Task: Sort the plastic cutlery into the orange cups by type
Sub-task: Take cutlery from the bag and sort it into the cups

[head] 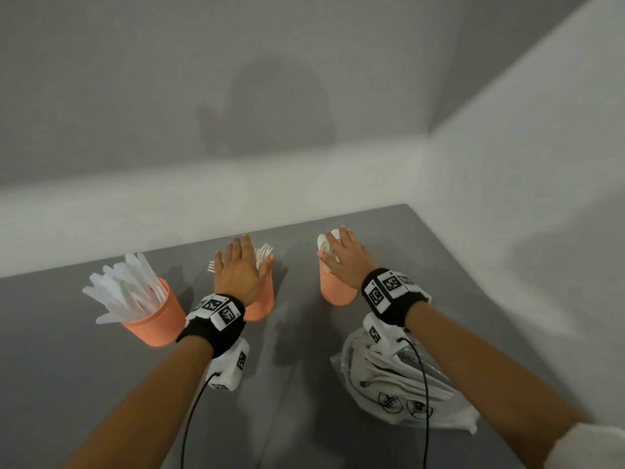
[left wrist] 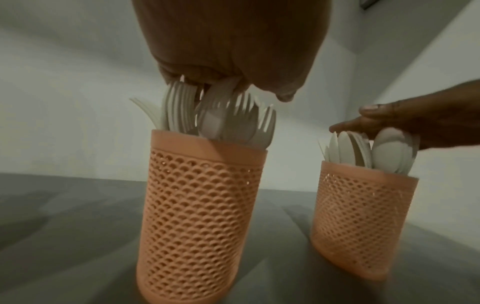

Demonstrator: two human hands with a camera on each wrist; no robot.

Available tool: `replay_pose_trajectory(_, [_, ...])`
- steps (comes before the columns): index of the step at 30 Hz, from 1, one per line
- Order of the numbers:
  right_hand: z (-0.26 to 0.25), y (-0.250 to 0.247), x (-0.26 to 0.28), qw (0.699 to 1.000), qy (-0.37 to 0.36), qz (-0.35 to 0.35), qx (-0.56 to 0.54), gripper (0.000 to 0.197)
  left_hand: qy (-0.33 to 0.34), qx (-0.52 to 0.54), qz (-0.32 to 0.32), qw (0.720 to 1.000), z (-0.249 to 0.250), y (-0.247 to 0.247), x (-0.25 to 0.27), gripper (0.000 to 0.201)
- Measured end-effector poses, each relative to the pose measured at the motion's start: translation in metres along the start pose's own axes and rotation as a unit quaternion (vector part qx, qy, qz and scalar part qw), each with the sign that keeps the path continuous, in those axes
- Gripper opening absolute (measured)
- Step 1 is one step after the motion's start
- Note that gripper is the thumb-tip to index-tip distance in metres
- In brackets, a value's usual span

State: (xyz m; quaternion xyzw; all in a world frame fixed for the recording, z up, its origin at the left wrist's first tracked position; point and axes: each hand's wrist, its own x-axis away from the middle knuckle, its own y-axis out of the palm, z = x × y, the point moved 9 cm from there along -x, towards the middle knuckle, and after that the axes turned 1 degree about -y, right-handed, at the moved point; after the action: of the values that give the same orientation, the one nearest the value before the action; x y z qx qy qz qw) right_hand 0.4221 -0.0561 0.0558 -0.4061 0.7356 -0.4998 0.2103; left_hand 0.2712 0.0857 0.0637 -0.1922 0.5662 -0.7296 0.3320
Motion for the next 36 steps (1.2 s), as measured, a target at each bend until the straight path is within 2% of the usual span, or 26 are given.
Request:
replay_pose_trajectory(2, [0.0,-0.012,0.006,0.997,-0.002,0.039,-0.066,0.059,0.001,0.039,0.024,0.999,0.004,-0.01,0.003,0.071])
replay_pose_trajectory(5, [-0.001,-0.039,0.025,0.981,-0.034,0.114,-0.155,0.056,0.074,0.129,0.115,0.982,0.03,-0.039,0.019,0.067])
replay_pose_trajectory(6, [0.002,-0.045,0.032,0.976,-0.04,0.123,-0.174,0.047,0.101,0.181,0.125,0.97,0.042,-0.046,0.027,0.063])
replay_pose_trajectory(9, [0.01,-0.05,0.056,0.973,-0.031,0.1,-0.206,0.011,0.155,0.303,0.079,0.937,0.079,-0.044,0.053,0.049])
replay_pose_trajectory(12, [0.015,-0.042,0.088,0.98,-0.008,0.019,-0.198,0.027,0.183,0.336,-0.007,0.924,0.113,-0.02,0.076,0.042])
replay_pose_trajectory(14, [0.022,-0.023,0.115,0.983,0.027,-0.078,-0.166,0.023,0.192,0.325,-0.07,0.924,0.132,0.004,0.09,0.037])
replay_pose_trajectory(16, [0.037,0.001,0.138,0.978,0.066,-0.163,-0.11,0.026,0.217,0.288,-0.119,0.925,0.149,0.027,0.107,0.023])
replay_pose_trajectory(18, [0.053,0.018,0.153,0.975,0.089,-0.202,-0.033,0.03,0.242,0.251,-0.143,0.926,0.159,0.048,0.121,0.016])
replay_pose_trajectory(20, [0.069,0.028,0.163,0.972,0.107,-0.206,0.04,0.037,0.236,0.2,-0.17,0.936,0.161,0.066,0.13,0.018])
replay_pose_trajectory(22, [0.079,0.039,0.17,0.97,0.108,-0.204,0.077,0.042,0.201,0.143,-0.207,0.947,0.157,0.082,0.137,0.024])
replay_pose_trajectory(24, [0.083,0.053,0.176,0.97,0.111,-0.205,0.069,0.043,0.166,0.112,-0.258,0.945,0.152,0.094,0.145,0.035])
replay_pose_trajectory(27, [0.083,0.065,0.18,0.972,0.123,-0.197,0.033,0.039,0.157,0.095,-0.31,0.933,0.149,0.102,0.155,0.052])
replay_pose_trajectory(30, [0.083,0.068,0.178,0.975,0.128,-0.178,0.03,0.048,0.162,0.093,-0.317,0.93,0.148,0.097,0.159,0.059])
replay_pose_trajectory(33, [0.085,0.073,0.176,0.974,0.15,-0.171,0.002,0.055,0.158,0.099,-0.313,0.931,0.148,0.092,0.161,0.059])
replay_pose_trajectory(36, [0.09,0.077,0.172,0.975,0.169,-0.136,-0.039,0.061,0.158,0.094,-0.31,0.933,0.148,0.088,0.159,0.057])
